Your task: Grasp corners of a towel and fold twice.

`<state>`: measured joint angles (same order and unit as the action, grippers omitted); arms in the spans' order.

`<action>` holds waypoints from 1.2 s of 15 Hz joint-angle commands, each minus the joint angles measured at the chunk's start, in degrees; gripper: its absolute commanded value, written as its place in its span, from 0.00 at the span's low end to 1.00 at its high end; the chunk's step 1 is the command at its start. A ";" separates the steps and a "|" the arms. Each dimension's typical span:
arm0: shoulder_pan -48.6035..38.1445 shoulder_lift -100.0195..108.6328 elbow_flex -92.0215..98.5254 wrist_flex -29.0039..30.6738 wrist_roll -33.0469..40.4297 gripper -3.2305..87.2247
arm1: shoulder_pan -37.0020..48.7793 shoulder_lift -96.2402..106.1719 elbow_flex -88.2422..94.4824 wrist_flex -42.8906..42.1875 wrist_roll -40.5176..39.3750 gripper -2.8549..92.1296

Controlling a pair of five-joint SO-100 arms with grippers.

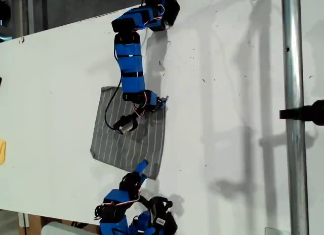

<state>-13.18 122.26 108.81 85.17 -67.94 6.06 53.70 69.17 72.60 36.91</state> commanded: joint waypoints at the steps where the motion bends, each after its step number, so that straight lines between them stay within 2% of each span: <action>1: -5.80 -0.79 -4.48 3.78 7.12 0.34 | -0.44 1.58 0.09 -1.32 0.53 0.03; 3: -7.91 -6.33 -7.82 8.61 7.56 0.36 | -0.62 1.58 0.26 -1.41 0.62 0.03; 5: -7.21 -11.51 -9.40 8.61 7.56 0.37 | -0.62 1.58 0.26 -1.58 0.88 0.03; 6: -6.59 -13.18 -7.91 7.03 7.38 0.37 | -0.70 1.67 0.26 -1.58 0.97 0.03; 8: -4.75 -13.62 -1.05 0.18 6.24 0.37 | -1.05 1.93 0.53 -1.58 1.23 0.03; 14: -3.52 -14.15 18.63 -14.41 -0.88 0.36 | -1.85 2.99 1.23 -1.32 1.76 0.03; 18: -6.15 -18.72 21.09 -18.54 -1.32 0.36 | -2.37 4.31 2.37 -1.32 2.29 0.03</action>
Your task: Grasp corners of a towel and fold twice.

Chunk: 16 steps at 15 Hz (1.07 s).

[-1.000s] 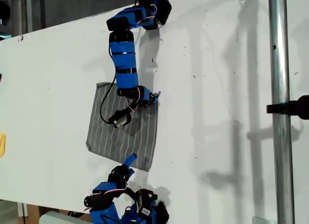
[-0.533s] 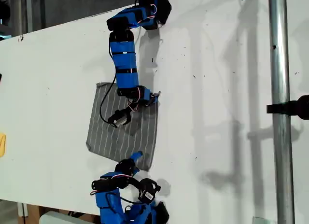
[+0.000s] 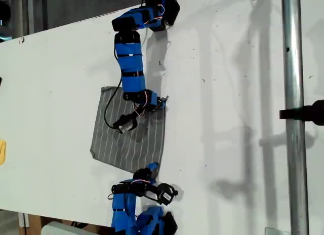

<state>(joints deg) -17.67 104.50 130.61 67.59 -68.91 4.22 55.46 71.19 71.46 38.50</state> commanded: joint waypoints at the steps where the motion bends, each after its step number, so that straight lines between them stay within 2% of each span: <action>1: -2.46 -2.72 -0.44 -1.67 -0.35 0.36 | -0.62 3.08 0.88 -0.18 0.88 0.03; 2: -3.16 -4.39 -0.18 -2.81 -0.53 0.34 | -0.79 3.43 1.32 -0.18 1.14 0.03; 5: -4.83 -6.77 -0.70 -4.75 0.62 0.22 | -0.88 3.69 2.29 -0.44 1.32 0.03; 7: -5.36 -6.77 -1.14 -5.19 2.64 0.04 | -0.79 3.78 2.37 -0.44 1.32 0.03; 8: -5.36 -6.77 -1.49 -5.10 2.90 0.01 | -0.79 3.78 2.37 -0.44 1.32 0.03; 12: -2.29 -5.71 -7.82 1.14 0.26 0.00 | -1.58 5.10 2.37 0.26 2.20 0.03; 14: 1.58 -5.45 -14.68 7.03 -2.29 0.00 | -3.43 6.77 2.37 1.93 3.69 0.03; 16: 6.59 -4.48 -20.39 10.28 -5.19 0.00 | -6.42 9.93 2.37 3.96 6.24 0.03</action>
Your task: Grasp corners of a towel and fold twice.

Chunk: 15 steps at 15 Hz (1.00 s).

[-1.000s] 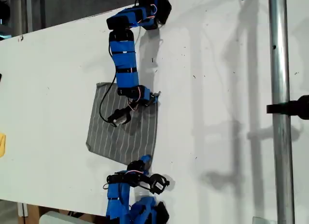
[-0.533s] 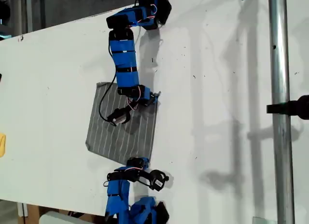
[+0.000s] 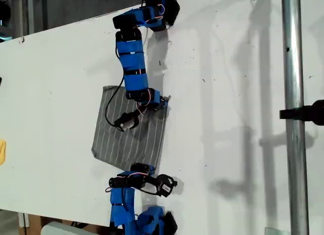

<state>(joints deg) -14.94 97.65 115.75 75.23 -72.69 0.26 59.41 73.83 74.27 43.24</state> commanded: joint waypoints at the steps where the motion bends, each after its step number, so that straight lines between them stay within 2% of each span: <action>1: 6.59 2.46 -8.09 4.04 -2.55 0.00 | -4.22 7.38 -0.35 1.85 2.99 0.03; 6: 22.32 2.46 -19.51 10.72 -15.29 0.00 | -15.73 11.95 -5.27 5.27 11.95 0.03; 8: 20.39 2.64 -19.51 12.22 -15.03 0.00 | -15.12 13.36 -5.19 5.27 12.57 0.03; 10: 12.04 2.29 -18.98 11.78 -6.68 0.00 | -9.58 16.44 -0.53 5.45 11.60 0.03; 12: 2.20 -0.35 -21.27 11.34 5.01 0.00 | -2.02 20.13 5.01 5.19 9.32 0.03; 15: -9.58 -10.81 -30.85 13.10 20.04 0.00 | 10.11 24.17 9.58 7.12 3.96 0.03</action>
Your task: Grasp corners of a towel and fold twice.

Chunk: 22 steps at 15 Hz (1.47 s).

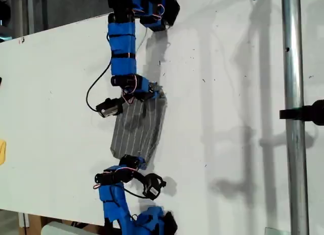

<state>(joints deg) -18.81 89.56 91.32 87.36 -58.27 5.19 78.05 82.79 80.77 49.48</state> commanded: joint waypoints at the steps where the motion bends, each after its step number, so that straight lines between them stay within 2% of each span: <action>1: -9.58 -7.65 -11.07 1.85 9.23 0.00 | 9.14 6.50 1.49 0.79 -4.66 0.03; 3: -15.82 -17.84 -22.76 3.69 15.29 0.00 | 16.96 7.21 2.20 1.14 -9.58 0.03; 4: -18.46 -23.03 -30.67 6.33 17.49 0.00 | 20.30 7.21 2.20 1.14 -12.13 0.03; 6: -23.55 -27.60 -40.43 7.21 20.48 0.00 | 26.10 7.21 1.41 0.00 -17.67 0.03; 9: -28.74 -24.52 -41.75 5.98 22.85 0.00 | 32.70 9.23 -2.55 -1.32 -25.31 0.03; 12: -30.59 -21.01 -41.66 5.19 22.59 0.00 | 36.56 14.50 -6.15 -1.58 -28.30 0.03; 16: -27.33 -20.92 -38.67 5.98 21.45 0.00 | 30.76 16.87 1.32 1.67 -22.68 0.03; 22: -20.92 -21.80 -30.23 6.15 17.93 0.00 | 18.90 15.47 18.28 -4.39 -10.99 0.03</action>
<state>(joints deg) -40.25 64.42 60.03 92.90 -39.64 25.75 91.14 100.28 76.99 36.47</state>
